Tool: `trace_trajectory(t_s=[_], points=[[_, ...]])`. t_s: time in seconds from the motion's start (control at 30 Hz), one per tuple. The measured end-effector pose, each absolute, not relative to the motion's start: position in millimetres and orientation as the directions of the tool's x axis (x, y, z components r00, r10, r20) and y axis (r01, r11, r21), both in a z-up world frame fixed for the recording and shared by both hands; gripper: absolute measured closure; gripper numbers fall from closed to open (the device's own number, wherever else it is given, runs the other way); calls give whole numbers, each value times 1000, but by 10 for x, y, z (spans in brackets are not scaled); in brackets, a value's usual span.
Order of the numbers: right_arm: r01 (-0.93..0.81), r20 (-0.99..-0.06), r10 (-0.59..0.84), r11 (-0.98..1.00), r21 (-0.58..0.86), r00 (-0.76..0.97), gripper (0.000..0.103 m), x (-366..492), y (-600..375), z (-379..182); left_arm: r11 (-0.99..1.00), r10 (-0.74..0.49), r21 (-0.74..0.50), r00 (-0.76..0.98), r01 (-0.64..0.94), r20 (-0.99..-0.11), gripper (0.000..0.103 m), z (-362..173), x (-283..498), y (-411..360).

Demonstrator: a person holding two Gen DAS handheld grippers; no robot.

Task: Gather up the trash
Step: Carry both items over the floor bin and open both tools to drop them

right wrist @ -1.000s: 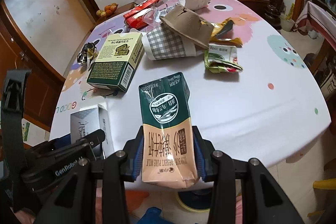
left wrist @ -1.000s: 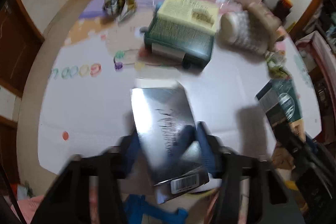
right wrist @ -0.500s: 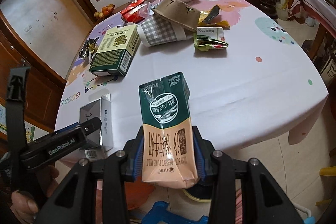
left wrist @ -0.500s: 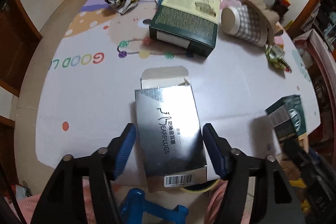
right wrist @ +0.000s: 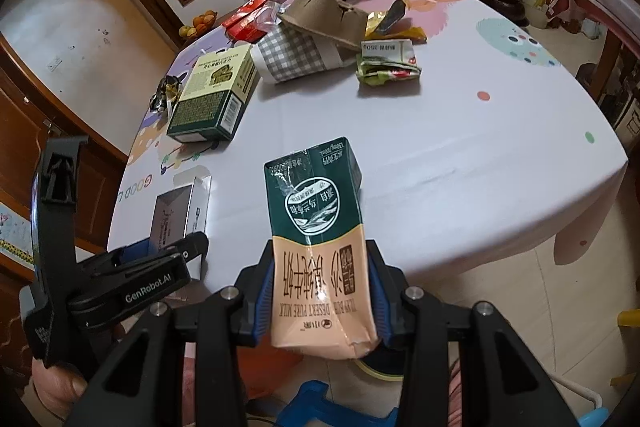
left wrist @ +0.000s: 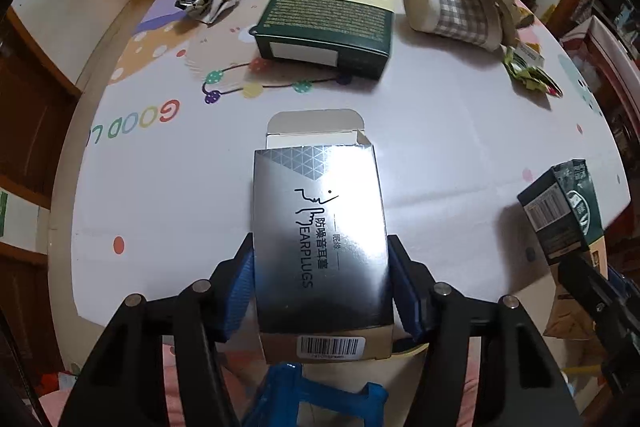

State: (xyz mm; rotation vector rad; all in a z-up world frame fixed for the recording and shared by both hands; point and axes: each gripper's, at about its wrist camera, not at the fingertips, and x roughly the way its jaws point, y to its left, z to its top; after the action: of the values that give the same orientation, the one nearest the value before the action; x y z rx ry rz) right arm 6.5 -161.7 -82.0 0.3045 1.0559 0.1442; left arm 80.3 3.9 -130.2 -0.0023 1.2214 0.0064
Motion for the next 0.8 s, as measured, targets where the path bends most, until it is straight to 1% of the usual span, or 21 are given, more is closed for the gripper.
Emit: trace_trajectory(t_s=[0.1,0.23,0.47,0.63,0.8], points=[[29,-829,276,943,331,487,62,-33,-1644,-845,999,-34,-24,337,33,-941,44,-1257,672,-64],[42,-823,283,937,348,493,62,-225,-1724,-858,991,-78,-37,343,125,-936,44,-1132,428,-299],[102,-826,273,925,367,494,62,-631,-1973,-854,941,-176,-68,308,331,-935,44,-1030,-74,-823],[144,-840,240,926,348,487,62,-875,-2133,-885,898,-215,-73,288,433,-933,44,-1124,-314,-1114],[204,-862,205,922,329,463,62,-1069,-2312,-1090,869,-230,-82,251,488,-940,43,-1368,-398,-1253]])
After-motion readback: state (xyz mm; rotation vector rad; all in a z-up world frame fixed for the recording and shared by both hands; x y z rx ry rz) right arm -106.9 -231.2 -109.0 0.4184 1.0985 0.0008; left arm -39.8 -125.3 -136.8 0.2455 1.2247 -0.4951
